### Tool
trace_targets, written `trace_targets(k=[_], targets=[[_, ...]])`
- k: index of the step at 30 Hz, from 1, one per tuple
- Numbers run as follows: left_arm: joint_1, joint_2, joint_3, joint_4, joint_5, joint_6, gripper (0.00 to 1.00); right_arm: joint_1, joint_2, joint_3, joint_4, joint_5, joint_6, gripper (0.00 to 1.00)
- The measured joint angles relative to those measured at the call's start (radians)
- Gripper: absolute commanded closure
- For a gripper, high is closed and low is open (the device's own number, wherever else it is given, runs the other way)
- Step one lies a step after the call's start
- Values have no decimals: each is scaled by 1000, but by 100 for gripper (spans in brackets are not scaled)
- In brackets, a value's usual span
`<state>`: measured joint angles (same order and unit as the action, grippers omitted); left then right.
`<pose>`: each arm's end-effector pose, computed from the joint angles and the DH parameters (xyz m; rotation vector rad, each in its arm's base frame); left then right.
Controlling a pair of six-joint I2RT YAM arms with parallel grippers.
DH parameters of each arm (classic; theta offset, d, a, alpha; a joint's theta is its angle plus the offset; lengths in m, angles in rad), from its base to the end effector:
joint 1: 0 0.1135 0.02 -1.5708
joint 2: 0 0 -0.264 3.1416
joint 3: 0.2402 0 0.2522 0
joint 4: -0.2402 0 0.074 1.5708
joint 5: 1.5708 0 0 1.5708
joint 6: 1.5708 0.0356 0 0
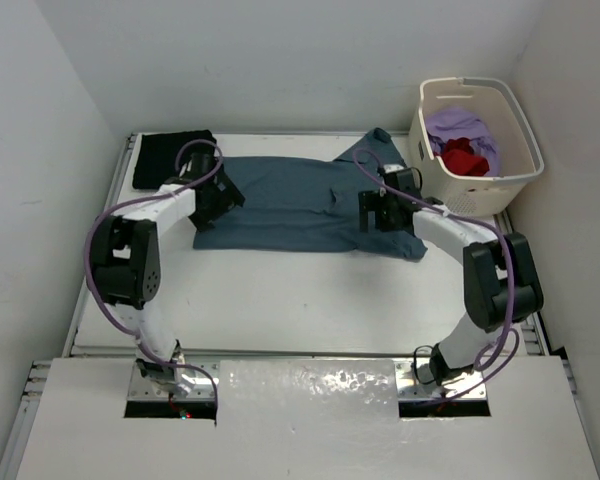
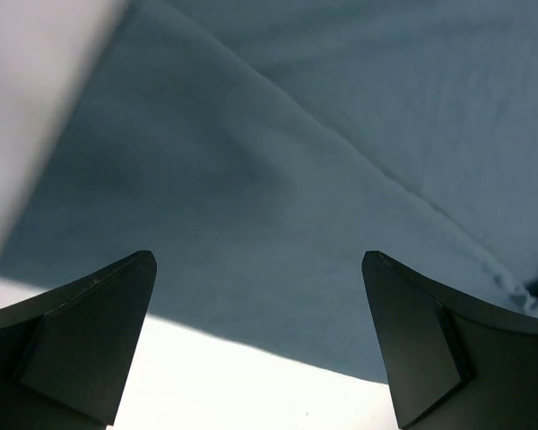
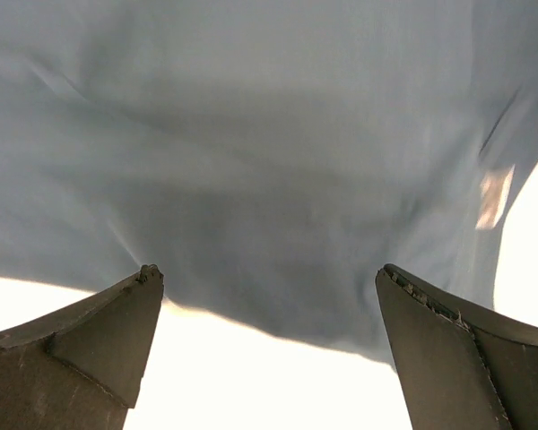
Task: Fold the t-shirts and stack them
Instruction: Fold the flattened tshirt in 1/3 of the way, then grap the side of the flattened tshirt furthest away from the robot with both arms
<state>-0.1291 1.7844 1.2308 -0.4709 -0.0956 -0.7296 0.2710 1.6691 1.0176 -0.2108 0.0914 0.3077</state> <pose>0.3701 -0.0446 0.2002 -0.8022 2.4732 -0.1901 0.3365 0.0901 0.1923 0.0858 2.4324 0.1501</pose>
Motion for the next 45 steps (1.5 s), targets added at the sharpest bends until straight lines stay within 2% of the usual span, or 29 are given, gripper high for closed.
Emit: trace_targets(k=[6, 9, 13, 17, 20, 25, 30, 33, 35, 37, 40, 45], targets=[[-26, 106, -32, 84, 25, 5, 0, -37, 39, -107, 8, -25, 56, 1], [-26, 113, -35, 122, 26, 3, 0, -67, 79, -113, 23, -28, 68, 1], [-26, 78, -103, 200, 27, 5, 0, -78, 45, -171, 98, -50, 82, 1], [-26, -42, -273, 282, 26, -12, 0, -79, -84, -330, 170, -80, 100, 1], [-26, -175, -417, 251, 19, -34, 0, -77, -233, -462, 147, -102, 117, 1], [-27, -354, -573, 149, 17, -76, 0, -69, -434, -586, 25, -134, 132, 1], [-29, -491, -649, -23, 25, -116, 0, -45, -558, -613, -144, -158, 149, 1], [-29, -524, -635, -199, 2, -117, 0, -11, -575, -568, -269, -162, 137, 1], [-29, -515, -542, -317, -39, -106, 0, 16, -544, -463, -344, -154, 118, 1], [-28, -494, -394, -363, -89, -89, 0, 34, -500, -334, -363, -142, 99, 1], [-8, -452, -203, -322, -150, -59, 0, 40, -443, -184, -299, -117, 79, 1], [89, -335, -69, -225, -195, -13, 0, 40, -249, 10, -194, -68, 66, 1]])
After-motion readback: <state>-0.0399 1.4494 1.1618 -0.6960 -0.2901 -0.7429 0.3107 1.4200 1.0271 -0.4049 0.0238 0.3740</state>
